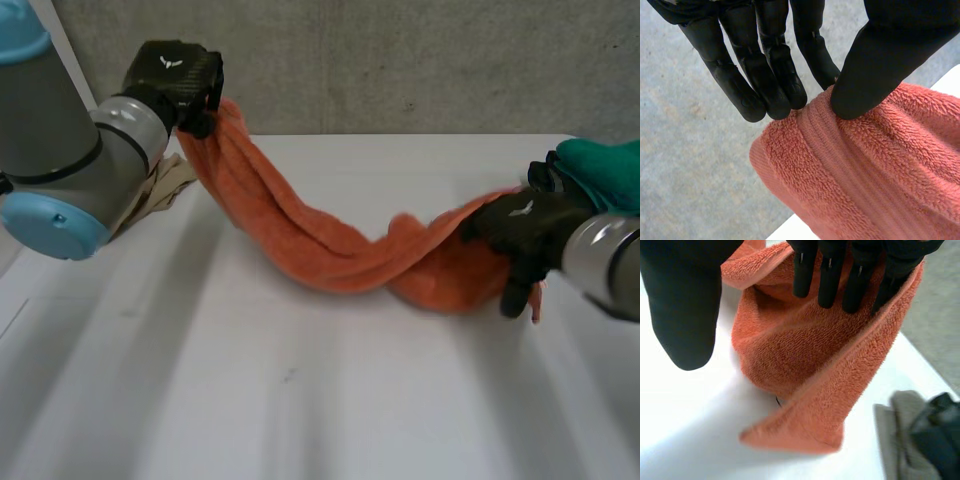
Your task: Fold the laundry.
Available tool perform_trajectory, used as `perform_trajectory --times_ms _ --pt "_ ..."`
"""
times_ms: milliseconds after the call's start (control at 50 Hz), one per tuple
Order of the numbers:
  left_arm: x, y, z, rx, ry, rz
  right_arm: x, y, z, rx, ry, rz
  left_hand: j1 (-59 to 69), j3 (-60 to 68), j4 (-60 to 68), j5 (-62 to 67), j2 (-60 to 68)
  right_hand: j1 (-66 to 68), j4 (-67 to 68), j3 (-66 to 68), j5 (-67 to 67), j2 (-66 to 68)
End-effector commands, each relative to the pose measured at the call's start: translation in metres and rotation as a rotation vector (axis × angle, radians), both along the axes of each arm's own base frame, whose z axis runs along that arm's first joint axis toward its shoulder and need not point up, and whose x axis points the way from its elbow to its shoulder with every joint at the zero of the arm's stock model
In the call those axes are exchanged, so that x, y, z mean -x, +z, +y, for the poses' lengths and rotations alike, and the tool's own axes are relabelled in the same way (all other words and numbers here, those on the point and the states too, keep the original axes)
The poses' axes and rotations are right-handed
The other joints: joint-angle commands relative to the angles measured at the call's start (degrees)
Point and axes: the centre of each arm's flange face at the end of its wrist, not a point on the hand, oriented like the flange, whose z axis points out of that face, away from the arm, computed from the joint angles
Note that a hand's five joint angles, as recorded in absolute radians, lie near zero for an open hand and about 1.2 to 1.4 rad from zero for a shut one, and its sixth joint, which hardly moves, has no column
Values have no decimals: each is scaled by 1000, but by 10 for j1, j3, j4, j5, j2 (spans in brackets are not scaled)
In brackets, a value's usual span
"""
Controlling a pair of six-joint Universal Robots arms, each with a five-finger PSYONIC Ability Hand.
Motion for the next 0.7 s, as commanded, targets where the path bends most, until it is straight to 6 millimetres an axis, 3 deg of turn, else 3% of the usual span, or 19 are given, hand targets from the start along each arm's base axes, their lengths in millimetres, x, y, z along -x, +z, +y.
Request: perform_trajectory --times_ms 20,80,140,200,280,300,360,380,460,520,540,700 --pt "-3 28 30 22 -48 19 -2 27 -25 -12 22 -2 140 120 115 138 114 -28 -27 -34 -13 -29" --pt "-4 37 43 36 -78 30 -25 19 -40 13 61 -18 140 120 115 138 114 -32 -31 -38 -16 -32" --pt "-6 41 51 48 -96 33 -35 15 -51 22 61 -36 140 120 115 138 114 -17 -16 -23 -1 -17" --pt "-8 43 56 64 -102 30 -36 18 -59 -3 23 -61 140 120 115 138 114 190 191 184 205 189" --pt "-16 40 50 69 -80 30 -32 21 -38 -142 11 -83 140 120 115 138 114 551 552 545 567 550" --pt "-19 37 46 64 -69 28 -31 19 -31 -180 14 -83 140 120 115 138 114 571 572 565 586 570" --pt "-22 34 40 62 -59 27 -27 3 1 -352 80 -42 140 120 115 138 114 571 572 565 586 570" --pt "-22 31 36 52 -55 31 -21 -12 16 -443 128 11 140 120 115 138 114 571 572 565 586 570" --pt "-21 28 30 44 -56 28 -5 -35 41 -503 276 173 140 120 115 138 114 571 572 565 586 570" --pt "-19 27 31 36 -62 27 -1 -30 36 -409 274 197 140 120 115 138 114 571 572 565 586 570" --pt "-16 27 33 31 -70 27 -3 -23 30 -352 225 160 140 120 115 138 114 303 303 297 318 302" --pt "-10 31 52 14 -102 25 -20 35 -28 55 66 -189 140 120 115 138 114 85 86 79 100 84"
